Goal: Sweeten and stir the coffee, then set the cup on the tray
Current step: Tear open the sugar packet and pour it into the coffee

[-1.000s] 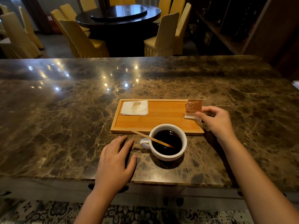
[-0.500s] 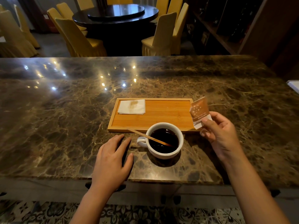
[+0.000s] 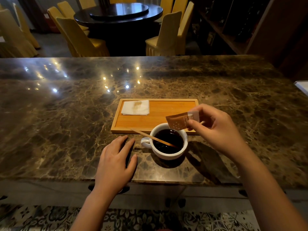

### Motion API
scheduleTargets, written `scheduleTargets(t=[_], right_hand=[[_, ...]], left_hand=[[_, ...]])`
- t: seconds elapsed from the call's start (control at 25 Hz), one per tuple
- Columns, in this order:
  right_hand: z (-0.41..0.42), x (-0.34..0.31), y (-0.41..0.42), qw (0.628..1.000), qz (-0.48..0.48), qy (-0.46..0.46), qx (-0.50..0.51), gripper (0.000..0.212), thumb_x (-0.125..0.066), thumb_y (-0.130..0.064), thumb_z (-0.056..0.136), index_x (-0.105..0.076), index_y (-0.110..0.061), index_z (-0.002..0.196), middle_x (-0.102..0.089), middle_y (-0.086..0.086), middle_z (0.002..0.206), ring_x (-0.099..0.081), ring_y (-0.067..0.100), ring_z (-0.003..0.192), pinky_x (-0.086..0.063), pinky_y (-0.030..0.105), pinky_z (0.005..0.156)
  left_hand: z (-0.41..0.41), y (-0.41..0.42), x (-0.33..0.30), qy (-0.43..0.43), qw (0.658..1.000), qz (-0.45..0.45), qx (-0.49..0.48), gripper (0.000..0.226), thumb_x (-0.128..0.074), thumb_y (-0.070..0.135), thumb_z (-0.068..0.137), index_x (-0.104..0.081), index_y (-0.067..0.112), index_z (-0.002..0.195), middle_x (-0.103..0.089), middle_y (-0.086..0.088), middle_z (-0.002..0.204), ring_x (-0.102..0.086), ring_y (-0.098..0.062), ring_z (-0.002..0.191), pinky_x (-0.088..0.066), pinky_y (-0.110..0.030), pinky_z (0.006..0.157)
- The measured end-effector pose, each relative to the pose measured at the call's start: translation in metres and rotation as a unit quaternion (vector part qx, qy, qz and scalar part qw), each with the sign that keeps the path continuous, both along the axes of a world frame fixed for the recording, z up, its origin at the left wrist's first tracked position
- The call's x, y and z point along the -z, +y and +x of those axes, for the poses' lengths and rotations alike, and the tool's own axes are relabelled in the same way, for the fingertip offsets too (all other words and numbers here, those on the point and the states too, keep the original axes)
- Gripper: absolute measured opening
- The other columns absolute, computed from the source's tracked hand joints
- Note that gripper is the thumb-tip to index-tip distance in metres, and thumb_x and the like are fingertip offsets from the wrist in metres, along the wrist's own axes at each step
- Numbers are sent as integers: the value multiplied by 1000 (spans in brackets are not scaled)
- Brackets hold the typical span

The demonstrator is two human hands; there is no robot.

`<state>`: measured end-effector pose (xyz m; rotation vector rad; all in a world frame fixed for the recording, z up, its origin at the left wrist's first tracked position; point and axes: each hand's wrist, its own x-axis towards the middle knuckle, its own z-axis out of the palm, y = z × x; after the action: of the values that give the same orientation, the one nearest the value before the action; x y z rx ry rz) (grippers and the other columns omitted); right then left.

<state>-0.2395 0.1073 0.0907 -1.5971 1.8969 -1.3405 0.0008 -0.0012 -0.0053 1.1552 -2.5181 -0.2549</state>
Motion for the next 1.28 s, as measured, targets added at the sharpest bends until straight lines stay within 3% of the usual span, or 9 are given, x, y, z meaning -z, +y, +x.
scheduleTargets(t=[0.44,0.6,0.8,0.92,1.04,1.12,1.28], right_hand=[[2,-1,-5,1000,1,13,5,12,-62,-11,83,-61,-23,87,-64,-12,84,-64,8,74,-57,31,65],[1,6,-4,999,-4,18,30,14,-62,-10,83,-60,-23,87,-62,-14,83,-63,12,78,-57,39,69],[2,6,-5,1000,-2,19,17,12,-63,-13,83,-60,-23,89,-64,-14,87,-63,8,79,-57,30,68],[2,8,-6,998,-18,-56,34,19,-62,-8,84,-58,-25,89,-66,-11,87,-66,7,75,-57,21,62],[1,15,-6,985,-52,-153,59,19,-60,-5,85,-57,-23,87,-68,-21,72,-64,-1,62,-51,11,53],[-1,18,-7,978,-59,-183,77,12,-57,-10,88,-60,-21,84,-68,-15,68,-61,-1,60,-49,10,53],[-12,25,-11,963,-58,-237,117,18,-56,-13,89,-64,-24,79,-65,-4,75,-60,5,64,-49,16,56]], left_hand=[[0,0,2,1,1000,-3,2,53,-40,42,84,-51,17,129,-53,-9,132,-47,-24,122,-31,-40,101],[0,-1,1,1,1000,-3,1,53,-40,42,84,-51,17,129,-53,-10,132,-46,-24,122,-31,-41,101],[1,0,1,0,1000,-3,2,53,-40,43,83,-51,17,128,-53,-10,132,-46,-25,122,-30,-40,101],[0,-1,1,1,1000,-3,3,53,-40,42,83,-52,17,128,-54,-10,132,-47,-25,122,-29,-38,101],[1,-1,1,0,1000,-4,4,53,-40,42,84,-51,17,129,-54,-9,132,-46,-24,122,-27,-36,101],[1,-1,1,1,1000,-4,4,52,-41,42,84,-52,17,128,-54,-10,131,-47,-24,122,-27,-36,100],[1,-1,1,0,1000,-3,4,52,-41,42,84,-52,17,128,-54,-10,132,-47,-24,122,-27,-36,100]])
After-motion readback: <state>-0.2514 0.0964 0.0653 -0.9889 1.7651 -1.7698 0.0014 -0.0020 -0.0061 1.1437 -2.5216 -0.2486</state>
